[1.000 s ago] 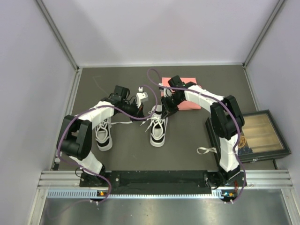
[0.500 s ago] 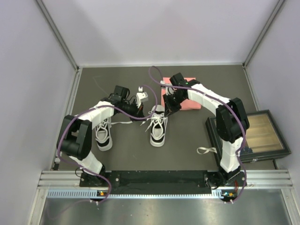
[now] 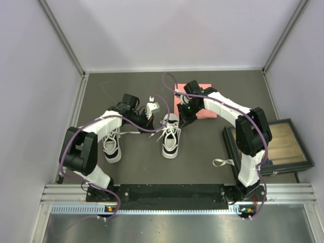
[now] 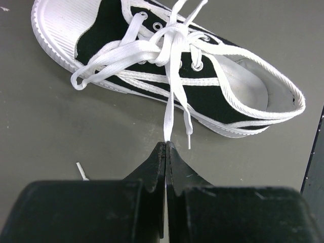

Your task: Tie the shoes

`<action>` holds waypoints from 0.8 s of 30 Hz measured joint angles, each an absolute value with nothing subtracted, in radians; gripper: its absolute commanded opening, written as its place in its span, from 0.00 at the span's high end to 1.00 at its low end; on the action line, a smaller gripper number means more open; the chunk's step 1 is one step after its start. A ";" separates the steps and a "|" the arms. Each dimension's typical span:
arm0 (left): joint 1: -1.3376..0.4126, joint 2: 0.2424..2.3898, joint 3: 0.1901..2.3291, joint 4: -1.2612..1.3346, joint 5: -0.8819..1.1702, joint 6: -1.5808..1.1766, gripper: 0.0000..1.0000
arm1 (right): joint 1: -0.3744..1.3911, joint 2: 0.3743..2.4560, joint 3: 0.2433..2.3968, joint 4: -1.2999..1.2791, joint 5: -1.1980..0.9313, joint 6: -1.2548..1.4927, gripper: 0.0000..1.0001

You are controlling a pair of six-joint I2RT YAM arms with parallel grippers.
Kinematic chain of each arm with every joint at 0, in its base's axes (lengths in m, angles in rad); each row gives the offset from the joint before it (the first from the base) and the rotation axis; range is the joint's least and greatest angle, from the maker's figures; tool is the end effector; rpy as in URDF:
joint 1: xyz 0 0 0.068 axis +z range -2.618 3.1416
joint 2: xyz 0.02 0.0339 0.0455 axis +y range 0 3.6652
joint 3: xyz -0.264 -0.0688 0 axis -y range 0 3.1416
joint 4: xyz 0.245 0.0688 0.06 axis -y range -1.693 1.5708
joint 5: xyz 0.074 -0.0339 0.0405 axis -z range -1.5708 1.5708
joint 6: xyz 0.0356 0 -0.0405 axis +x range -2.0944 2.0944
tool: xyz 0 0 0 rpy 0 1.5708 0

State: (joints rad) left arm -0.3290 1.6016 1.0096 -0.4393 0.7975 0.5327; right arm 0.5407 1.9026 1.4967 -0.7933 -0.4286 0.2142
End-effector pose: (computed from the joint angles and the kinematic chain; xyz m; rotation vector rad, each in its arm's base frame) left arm 0.2905 -0.1261 0.2056 1.2452 2.0456 -0.9301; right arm 0.3297 0.2152 0.2224 -0.5791 2.7972 0.7752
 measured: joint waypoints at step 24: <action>-0.329 1.630 1.014 -0.456 0.792 0.580 1.00 | 0.606 1.955 1.555 -0.837 -0.408 0.141 0.66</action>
